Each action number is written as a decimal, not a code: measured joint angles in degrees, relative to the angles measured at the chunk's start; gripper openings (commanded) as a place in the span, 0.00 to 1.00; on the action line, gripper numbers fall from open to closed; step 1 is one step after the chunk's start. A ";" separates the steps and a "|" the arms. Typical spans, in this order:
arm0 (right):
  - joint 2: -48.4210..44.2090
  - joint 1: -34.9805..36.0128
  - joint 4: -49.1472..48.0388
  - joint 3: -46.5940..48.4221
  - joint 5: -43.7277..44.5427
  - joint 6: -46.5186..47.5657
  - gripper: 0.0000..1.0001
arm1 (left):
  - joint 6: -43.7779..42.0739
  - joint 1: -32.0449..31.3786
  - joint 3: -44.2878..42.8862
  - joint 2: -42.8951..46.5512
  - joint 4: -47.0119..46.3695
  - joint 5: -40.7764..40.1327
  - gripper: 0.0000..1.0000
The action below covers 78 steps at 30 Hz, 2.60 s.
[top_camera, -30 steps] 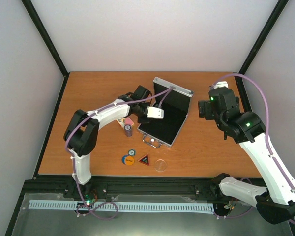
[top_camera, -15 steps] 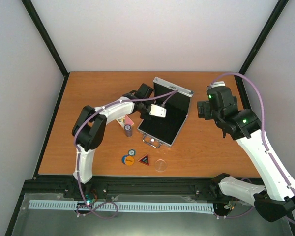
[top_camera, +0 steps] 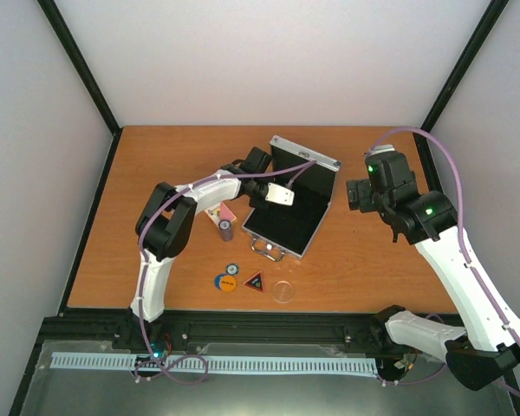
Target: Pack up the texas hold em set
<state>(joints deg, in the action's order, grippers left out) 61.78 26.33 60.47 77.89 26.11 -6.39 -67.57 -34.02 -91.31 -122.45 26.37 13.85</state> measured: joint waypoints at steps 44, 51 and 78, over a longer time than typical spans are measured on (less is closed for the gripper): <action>0.31 -1.66 0.31 -1.03 -5.66 0.20 1.00 | -2.12 0.35 3.10 -2.71 -13.16 -5.68 0.32; 0.31 -1.66 0.33 -1.09 -6.25 0.20 1.00 | -2.19 0.55 3.96 -2.71 -13.99 -6.51 0.34; 0.28 -1.88 0.22 -2.23 -8.83 0.87 1.00 | -2.93 0.55 3.45 -2.71 -17.53 -10.91 0.36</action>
<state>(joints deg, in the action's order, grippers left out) 62.06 24.45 60.69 75.66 17.28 -5.52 -70.50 -33.47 -87.85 -125.16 8.84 2.94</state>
